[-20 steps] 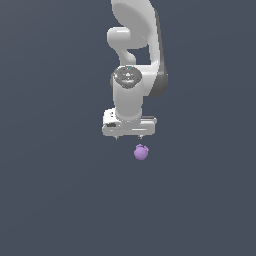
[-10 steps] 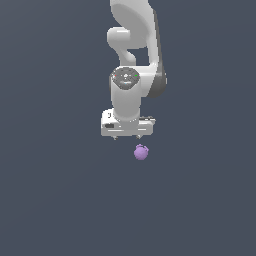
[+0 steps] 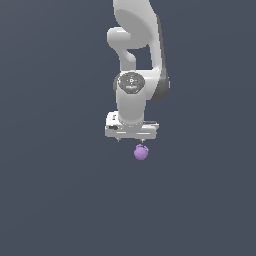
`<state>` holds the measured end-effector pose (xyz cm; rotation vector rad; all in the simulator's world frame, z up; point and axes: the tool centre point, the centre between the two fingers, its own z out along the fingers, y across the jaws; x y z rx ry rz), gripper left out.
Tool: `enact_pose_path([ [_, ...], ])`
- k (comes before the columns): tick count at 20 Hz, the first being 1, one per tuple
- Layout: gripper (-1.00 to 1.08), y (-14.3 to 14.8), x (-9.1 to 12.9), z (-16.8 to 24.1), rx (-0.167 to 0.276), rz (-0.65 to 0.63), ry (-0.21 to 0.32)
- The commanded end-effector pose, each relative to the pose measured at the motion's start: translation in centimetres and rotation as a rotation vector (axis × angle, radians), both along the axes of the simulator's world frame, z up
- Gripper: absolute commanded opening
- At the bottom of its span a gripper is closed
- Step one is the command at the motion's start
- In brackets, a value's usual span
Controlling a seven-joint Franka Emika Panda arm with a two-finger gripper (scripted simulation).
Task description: Pick up the object and move it to a goal position.
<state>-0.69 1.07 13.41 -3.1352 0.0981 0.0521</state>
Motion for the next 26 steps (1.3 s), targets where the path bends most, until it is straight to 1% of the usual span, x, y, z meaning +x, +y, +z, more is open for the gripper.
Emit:
enact_pose_path([
  [1, 1.0, 0.6, 0.2, -0.5, -0.002, -0.04, -0.003],
  [9, 1.0, 3.0, 0.8, -2.6, -0.007, -0.2, -0.018],
  [14, 1.0, 4.2, 1.1, -3.5, -0.01, -0.276, -0.025],
  [20, 1.0, 5.0, 1.2, -4.2, -0.011, -0.329, -0.03],
  [26, 1.0, 5.2, 1.2, -4.4, -0.011, -0.339, -0.031],
])
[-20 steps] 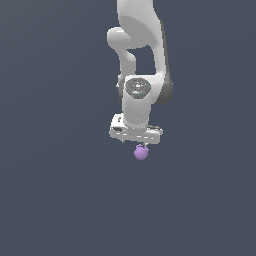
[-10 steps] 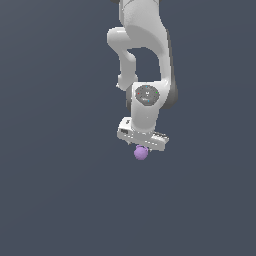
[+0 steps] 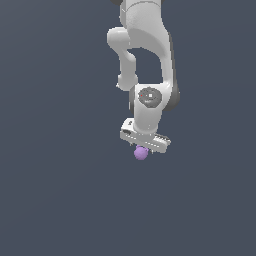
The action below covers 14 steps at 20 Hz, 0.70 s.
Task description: Pick up the object and move it to a goal position.
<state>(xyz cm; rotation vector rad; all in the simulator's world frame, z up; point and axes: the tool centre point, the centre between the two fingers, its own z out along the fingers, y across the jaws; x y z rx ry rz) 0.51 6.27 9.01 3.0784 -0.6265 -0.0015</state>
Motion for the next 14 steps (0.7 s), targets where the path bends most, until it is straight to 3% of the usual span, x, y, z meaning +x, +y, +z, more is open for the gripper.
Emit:
enact_pose_path([
  [1, 1.0, 0.0, 0.0, 0.0, 0.0, 0.0, 0.0],
  [14, 1.0, 0.0, -0.1, -4.8, 0.0, -0.005, -0.001],
])
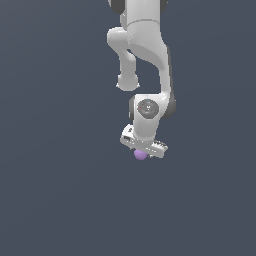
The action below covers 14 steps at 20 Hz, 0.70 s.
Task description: Pick up the object and move it to a goal position.
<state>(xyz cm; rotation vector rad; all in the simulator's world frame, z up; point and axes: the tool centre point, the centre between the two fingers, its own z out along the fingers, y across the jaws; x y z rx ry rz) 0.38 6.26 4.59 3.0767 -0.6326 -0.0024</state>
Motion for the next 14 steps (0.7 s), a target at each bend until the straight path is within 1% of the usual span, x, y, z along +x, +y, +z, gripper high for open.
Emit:
enact_pose_path([
  [1, 1.0, 0.0, 0.09, -0.54, 0.0, -0.001, -0.002],
  [3, 1.0, 0.01, 0.15, -0.61, 0.0, -0.001, -0.002],
  [4, -1.0, 0.01, 0.15, -0.61, 0.0, -0.001, -0.002],
  [14, -1.0, 0.06, 0.16, -0.55, 0.001, 0.0, -0.002],
])
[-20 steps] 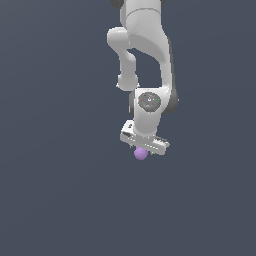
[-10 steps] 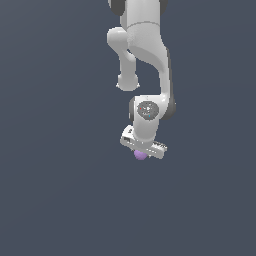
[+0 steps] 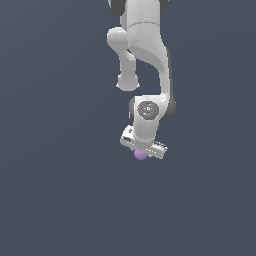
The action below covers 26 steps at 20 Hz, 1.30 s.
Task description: Pick up the object and move it to a goal position.
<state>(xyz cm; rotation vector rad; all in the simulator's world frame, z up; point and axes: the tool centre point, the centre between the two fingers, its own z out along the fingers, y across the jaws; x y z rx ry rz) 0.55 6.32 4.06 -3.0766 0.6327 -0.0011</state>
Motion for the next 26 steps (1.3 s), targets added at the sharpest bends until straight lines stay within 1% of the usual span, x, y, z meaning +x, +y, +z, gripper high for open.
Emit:
enact_pose_path([
  [1, -1.0, 0.0, 0.0, 0.0, 0.0, 0.0, 0.0],
  [7, -1.0, 0.8, -0.1, 1.6, 0.0, 0.0, 0.0],
  [11, -1.0, 1.9, -0.1, 4.0, 0.0, 0.0, 0.0],
  [19, -1.0, 4.9, -0.2, 10.1, -0.001, -0.001, 0.001],
  [22, -1.0, 5.6, -0.1, 11.5, -0.001, -0.001, 0.001],
  [26, -1.0, 6.0, 0.0, 12.4, -0.001, -0.001, 0.001],
])
